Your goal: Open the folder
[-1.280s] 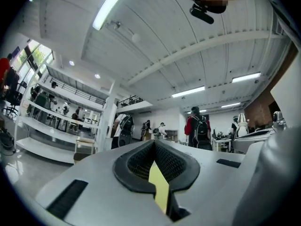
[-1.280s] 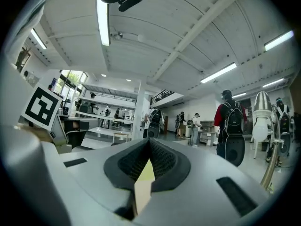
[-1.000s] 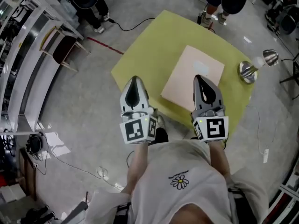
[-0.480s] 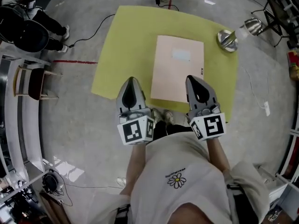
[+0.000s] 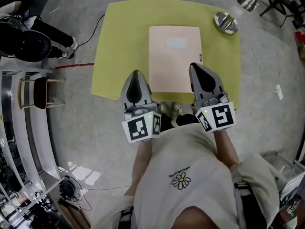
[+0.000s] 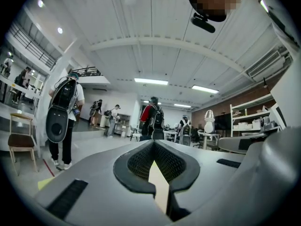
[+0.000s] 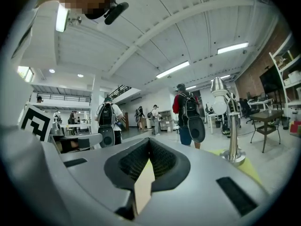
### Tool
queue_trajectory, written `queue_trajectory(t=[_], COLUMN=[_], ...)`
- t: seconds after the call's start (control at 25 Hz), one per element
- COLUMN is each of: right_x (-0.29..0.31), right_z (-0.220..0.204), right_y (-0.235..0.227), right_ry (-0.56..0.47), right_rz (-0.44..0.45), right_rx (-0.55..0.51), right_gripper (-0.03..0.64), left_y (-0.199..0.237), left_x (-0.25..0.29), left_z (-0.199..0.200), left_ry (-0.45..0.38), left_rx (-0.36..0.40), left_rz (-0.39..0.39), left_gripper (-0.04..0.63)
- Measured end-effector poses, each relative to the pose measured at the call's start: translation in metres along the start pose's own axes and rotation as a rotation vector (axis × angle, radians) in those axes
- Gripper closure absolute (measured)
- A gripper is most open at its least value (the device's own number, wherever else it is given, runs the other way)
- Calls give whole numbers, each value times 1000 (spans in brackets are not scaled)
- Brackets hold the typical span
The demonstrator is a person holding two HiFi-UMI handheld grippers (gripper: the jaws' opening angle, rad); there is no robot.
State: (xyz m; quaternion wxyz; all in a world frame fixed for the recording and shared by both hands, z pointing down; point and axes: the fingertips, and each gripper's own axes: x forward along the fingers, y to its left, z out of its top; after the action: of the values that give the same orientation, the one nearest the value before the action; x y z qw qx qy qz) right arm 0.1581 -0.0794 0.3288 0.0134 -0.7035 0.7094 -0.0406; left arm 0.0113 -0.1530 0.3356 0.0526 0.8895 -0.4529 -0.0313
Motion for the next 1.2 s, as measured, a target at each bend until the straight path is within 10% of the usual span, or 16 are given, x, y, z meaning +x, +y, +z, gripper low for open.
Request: queue_trajectory(t=[0.68,1.0,1.2], right_x=[-94,-111,-114], right_z=[-24,-55,-75], right_y=[-32,-17,-12], right_ry=[-119,-73,-51], right_rz=[-460,-519,-539], right_rx=[402,452,498], right_gripper=[604,604,604], left_y=[-44,-40,-36], left_x=[8,-14,-34], left_z=[-48,-106,-137], left_ry=[174,345,461], left_rx=[-213,-197,-373], left_rz=[-388,-420,-394], left_gripper=[583,583,583])
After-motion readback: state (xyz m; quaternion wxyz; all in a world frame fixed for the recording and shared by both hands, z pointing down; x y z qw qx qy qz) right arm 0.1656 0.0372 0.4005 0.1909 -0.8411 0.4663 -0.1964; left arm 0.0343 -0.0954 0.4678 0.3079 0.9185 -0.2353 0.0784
